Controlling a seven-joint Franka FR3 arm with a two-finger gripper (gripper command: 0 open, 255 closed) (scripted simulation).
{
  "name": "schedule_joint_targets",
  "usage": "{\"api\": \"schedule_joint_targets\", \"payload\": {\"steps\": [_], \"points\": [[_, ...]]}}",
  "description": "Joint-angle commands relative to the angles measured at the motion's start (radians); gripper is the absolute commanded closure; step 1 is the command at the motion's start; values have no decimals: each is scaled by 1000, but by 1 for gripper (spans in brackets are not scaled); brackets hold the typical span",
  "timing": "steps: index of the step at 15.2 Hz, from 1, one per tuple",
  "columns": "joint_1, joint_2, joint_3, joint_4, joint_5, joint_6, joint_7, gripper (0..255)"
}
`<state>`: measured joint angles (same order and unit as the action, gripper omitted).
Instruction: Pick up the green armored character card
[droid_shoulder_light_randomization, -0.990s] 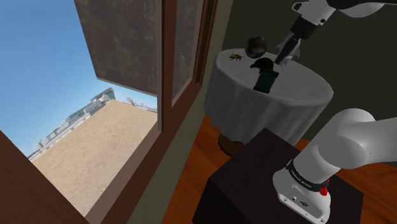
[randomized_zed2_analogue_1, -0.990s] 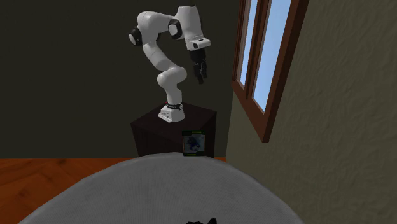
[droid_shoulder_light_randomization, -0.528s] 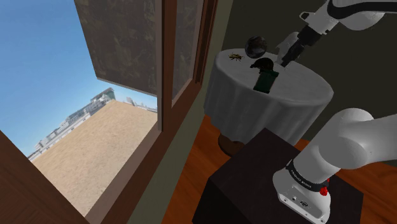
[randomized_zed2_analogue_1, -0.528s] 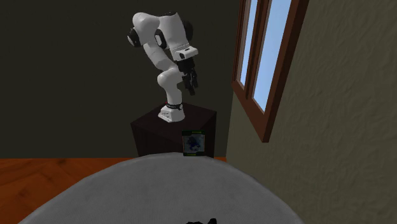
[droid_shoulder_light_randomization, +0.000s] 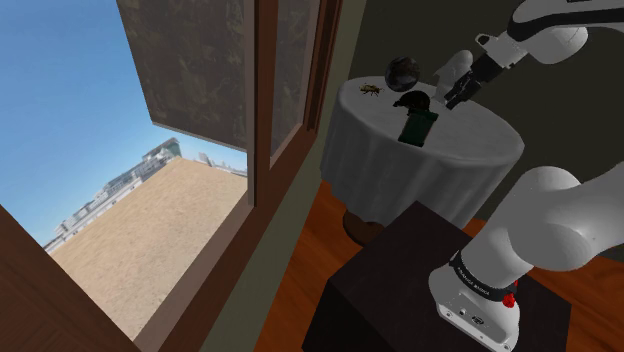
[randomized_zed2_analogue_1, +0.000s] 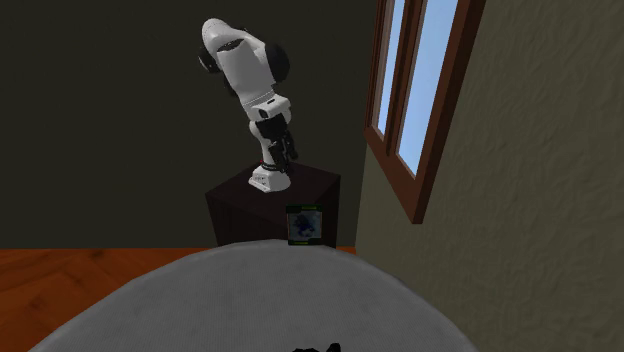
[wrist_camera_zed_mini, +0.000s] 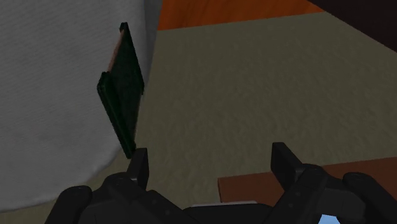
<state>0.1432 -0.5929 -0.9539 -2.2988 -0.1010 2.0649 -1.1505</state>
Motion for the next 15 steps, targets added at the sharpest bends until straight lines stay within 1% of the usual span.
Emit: {"api": "schedule_joint_targets", "payload": {"steps": [1, 3, 4, 6, 7, 13, 14, 15], "points": [[84, 58, -119, 58, 42, 20, -97, 0], [189, 108, -253, 119, 90, 28, -188, 0], [253, 130, -332, 152, 115, 29, -233, 0], [413, 155, -511, 224, 154, 25, -310, 0], [424, 148, -520, 228, 147, 25, -307, 0], [482, 138, -594, 182, 136, 95, -326, 0], [499, 134, -615, 171, 133, 114, -330, 0], [499, 134, -615, 171, 132, 114, -330, 0]]}}
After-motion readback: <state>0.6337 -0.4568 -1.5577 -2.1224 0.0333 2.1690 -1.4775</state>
